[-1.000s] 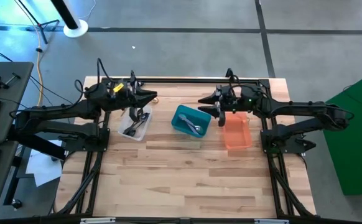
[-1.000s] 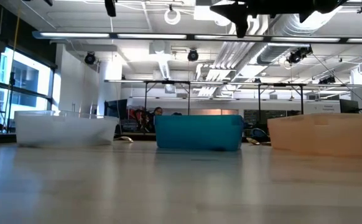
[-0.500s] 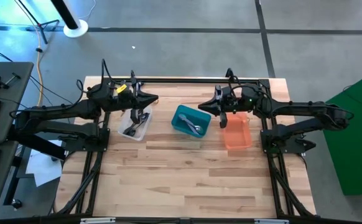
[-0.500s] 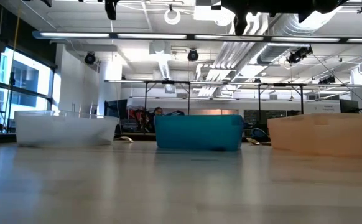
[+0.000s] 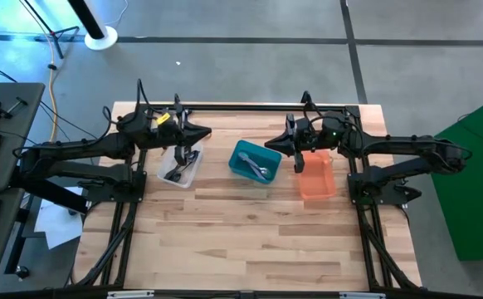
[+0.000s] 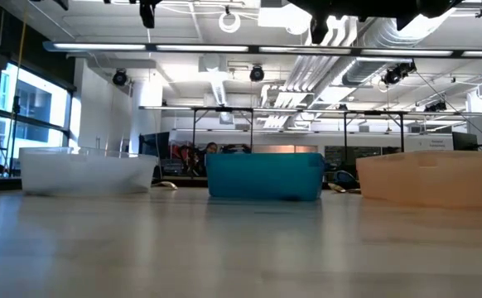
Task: Sort silverware by color (type)
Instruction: Put the purple spoon into the blue bin
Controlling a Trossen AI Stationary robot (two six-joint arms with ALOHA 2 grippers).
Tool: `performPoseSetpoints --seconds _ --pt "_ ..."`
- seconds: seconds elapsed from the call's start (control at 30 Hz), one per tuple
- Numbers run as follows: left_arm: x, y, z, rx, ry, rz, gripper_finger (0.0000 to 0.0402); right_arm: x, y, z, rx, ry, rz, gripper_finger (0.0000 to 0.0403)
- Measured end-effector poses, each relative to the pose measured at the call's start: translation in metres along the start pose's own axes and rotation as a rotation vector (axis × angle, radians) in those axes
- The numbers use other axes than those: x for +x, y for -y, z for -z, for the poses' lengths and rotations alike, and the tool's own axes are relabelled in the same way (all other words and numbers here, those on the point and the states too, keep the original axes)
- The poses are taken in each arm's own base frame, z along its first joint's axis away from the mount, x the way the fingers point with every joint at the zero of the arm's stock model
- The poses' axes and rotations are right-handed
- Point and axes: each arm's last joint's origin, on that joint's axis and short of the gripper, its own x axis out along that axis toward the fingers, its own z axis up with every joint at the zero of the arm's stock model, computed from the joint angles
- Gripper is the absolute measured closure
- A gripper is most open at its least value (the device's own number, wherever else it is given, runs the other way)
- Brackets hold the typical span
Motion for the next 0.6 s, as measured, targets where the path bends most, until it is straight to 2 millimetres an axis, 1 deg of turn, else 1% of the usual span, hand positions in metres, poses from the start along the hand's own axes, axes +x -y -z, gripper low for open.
performPoseSetpoints --seconds 0.6 --pt "0.0 0.0001 0.0011 -0.002 -0.012 0.007 0.0401 0.0 0.0 0.0001 0.016 -0.001 0.0 0.0403"
